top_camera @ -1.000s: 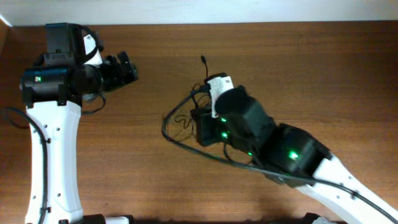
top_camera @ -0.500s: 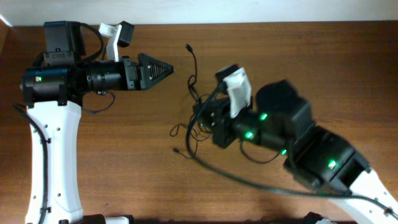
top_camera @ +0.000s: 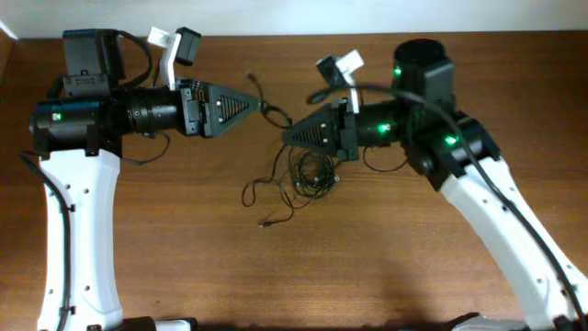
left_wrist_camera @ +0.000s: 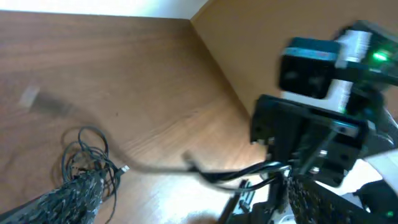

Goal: Untangle cables

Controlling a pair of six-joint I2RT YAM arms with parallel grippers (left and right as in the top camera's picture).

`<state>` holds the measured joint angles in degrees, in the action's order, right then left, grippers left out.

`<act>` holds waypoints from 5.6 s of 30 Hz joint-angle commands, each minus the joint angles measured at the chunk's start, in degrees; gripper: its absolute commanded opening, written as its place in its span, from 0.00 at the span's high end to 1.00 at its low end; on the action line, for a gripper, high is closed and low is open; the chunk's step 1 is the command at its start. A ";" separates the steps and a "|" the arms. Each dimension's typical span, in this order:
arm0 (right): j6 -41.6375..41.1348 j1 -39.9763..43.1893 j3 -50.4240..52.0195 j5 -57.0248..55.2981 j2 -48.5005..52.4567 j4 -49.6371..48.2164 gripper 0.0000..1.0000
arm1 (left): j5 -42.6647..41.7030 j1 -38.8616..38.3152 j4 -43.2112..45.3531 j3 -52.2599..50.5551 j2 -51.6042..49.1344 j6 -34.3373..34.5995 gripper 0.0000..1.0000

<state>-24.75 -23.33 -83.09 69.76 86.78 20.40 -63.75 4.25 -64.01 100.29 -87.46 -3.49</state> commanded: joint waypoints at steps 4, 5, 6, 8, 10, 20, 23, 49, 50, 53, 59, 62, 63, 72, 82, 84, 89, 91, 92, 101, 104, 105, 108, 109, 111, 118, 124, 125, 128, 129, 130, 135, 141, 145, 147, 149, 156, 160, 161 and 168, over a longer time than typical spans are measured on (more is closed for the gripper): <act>-4.72 0.07 -0.94 9.14 1.57 -2.69 0.96 | -1.42 0.02 0.15 0.24 0.02 -7.28 0.07; -4.79 0.07 -0.94 9.57 1.57 -2.91 0.96 | -1.42 0.02 0.13 0.24 0.02 -8.35 0.09; -5.38 0.07 -0.94 9.55 1.57 -2.91 0.96 | -1.42 0.00 0.13 0.24 0.02 -9.18 0.11; -6.64 0.07 -0.94 9.53 1.57 -2.91 0.96 | -1.40 -0.42 0.13 0.24 0.02 -10.97 0.13; -7.28 0.07 -0.94 9.55 1.57 -2.89 0.96 | -1.38 -1.29 0.04 0.24 0.02 -13.18 0.14; -14.93 2.89 -0.94 9.44 1.57 -2.89 0.96 | -1.42 -6.73 -2.54 0.24 0.04 -21.97 0.16; -15.17 3.91 -0.94 10.69 1.57 -2.93 0.96 | -1.40 -6.73 -2.69 0.24 0.04 -23.45 0.16; -15.23 1.22 -0.94 13.68 1.57 -2.91 0.96 | 4.00 -10.86 -2.43 0.24 0.02 -24.52 0.64; -15.23 1.22 -0.94 13.66 1.57 -2.91 0.96 | 4.02 -10.86 -2.36 0.24 0.02 -24.52 0.64; -15.19 1.22 -0.94 13.64 1.57 -2.91 0.96 | 4.02 -10.84 -1.90 0.24 0.02 -24.52 0.68; -15.19 1.88 -0.94 13.44 1.57 -2.91 0.96 | 3.98 -9.22 -1.31 0.24 0.02 -24.46 0.65; -15.19 2.32 -0.94 13.18 1.57 -2.91 0.96 | 3.98 -8.68 -1.44 0.24 0.02 -24.44 0.66; -15.19 2.32 -0.94 13.18 1.57 -2.91 0.96 | 3.96 -8.68 -1.44 0.24 0.04 -24.44 0.66; -15.17 2.29 -0.94 13.20 1.57 -2.91 0.96 | 3.96 -8.70 -1.38 0.24 0.02 -24.46 0.78; -15.17 2.29 -0.94 13.22 1.57 -2.89 0.96 | 3.32 -8.70 -1.16 0.24 0.04 -24.46 0.93; -15.17 2.29 -0.94 13.18 1.57 -2.89 0.96 | 3.37 -8.68 -1.14 0.24 0.04 -24.46 0.98; -14.49 2.29 -0.92 6.34 1.57 -1.97 0.96 | 3.63 -8.68 -0.13 0.24 0.04 -21.40 0.73; -14.43 2.29 -0.92 2.21 1.57 -1.14 0.96 | 5.33 -8.00 1.64 0.24 0.04 -13.55 0.71; -13.86 2.29 -0.92 1.03 1.57 -0.85 0.96 | 6.73 -7.58 2.40 0.24 0.04 -10.08 0.69; 8.07 -6.21 -0.92 -13.46 1.57 4.39 0.96 | 9.94 -3.69 3.91 0.24 0.02 7.30 0.69; 14.78 -10.45 -0.92 -25.64 1.57 7.52 0.96 | 17.38 -3.69 2.80 0.24 0.02 13.57 0.69; 15.47 -11.39 -0.92 -29.11 1.57 8.24 0.96 | 20.63 -3.69 2.05 0.24 0.02 16.50 0.69; 17.16 -14.14 -0.92 -40.30 1.57 10.75 0.96 | 23.67 -3.69 0.74 0.24 0.02 20.65 0.64; 17.35 -14.64 -0.92 -42.88 1.57 11.10 0.96 | 23.50 -3.69 0.61 0.24 0.02 20.65 0.64; 17.29 -15.34 -0.92 -47.80 1.57 11.32 0.96 | 23.52 -3.69 -0.20 0.24 0.02 20.85 0.63; 16.81 -15.52 -0.92 -52.87 1.55 6.05 0.96 | 23.65 -3.72 -5.97 0.24 0.02 24.90 0.58; 19.02 -19.78 -0.94 -55.39 1.44 4.24 0.96 | 21.75 -3.72 -5.62 0.24 0.02 31.32 0.51; 19.02 -20.70 -0.94 -58.31 1.44 4.22 0.96 | 20.81 -3.72 -5.51 0.24 0.02 31.32 0.51; 20.20 -23.21 -0.94 -64.46 1.42 3.80 0.96 | 18.49 -3.72 -5.51 0.24 0.02 31.36 0.52; 20.31 -23.87 -0.94 -65.75 1.42 3.54 0.96 | 18.56 -3.72 -5.53 0.24 0.02 32.44 0.52; 20.31 -24.48 -0.94 -67.01 1.42 3.21 0.96 | 18.53 -3.72 -5.53 0.24 0.02 32.87 0.52; 20.31 -26.80 -0.94 -72.19 1.33 1.66 0.96 | 18.56 -3.72 -5.53 0.24 0.02 33.88 0.61; 20.26 -27.02 -0.94 -72.61 1.01 1.64 0.96 | 18.60 -3.72 -5.49 0.24 0.02 33.86 0.74; 19.82 -27.08 -0.94 -72.32 0.24 1.66 0.96 | 21.44 -3.72 -5.42 0.24 0.02 33.83 1.00; 19.78 -27.28 -0.94 -71.71 -0.61 1.64 0.96 | 22.29 -3.72 -5.22 0.24 0.02 33.81 1.00; 19.74 -27.34 -0.94 -71.71 -1.62 1.66 0.96 | 22.91 -3.72 -4.79 0.24 0.02 33.79 1.00; 14.80 -27.21 -0.94 -71.71 -3.30 2.89 0.96 | 22.86 -3.72 -2.23 0.24 0.02 30.36 1.00; 13.00 -27.21 -0.94 -71.73 -4.68 3.34 0.95 | 22.62 -3.72 -1.03 0.26 0.04 28.79 1.00; 12.15 -27.21 -0.94 -71.73 -5.16 3.54 0.91 | 22.62 -3.72 -0.70 0.24 0.04 28.63 1.00; 11.78 -26.93 -0.94 -71.97 -10.08 7.08 0.25 | 18.18 -3.72 4.70 0.24 0.04 22.84 1.00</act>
<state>-11.92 -50.09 -83.13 -2.11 80.25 26.55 -42.44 0.36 -61.21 100.29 -87.46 24.32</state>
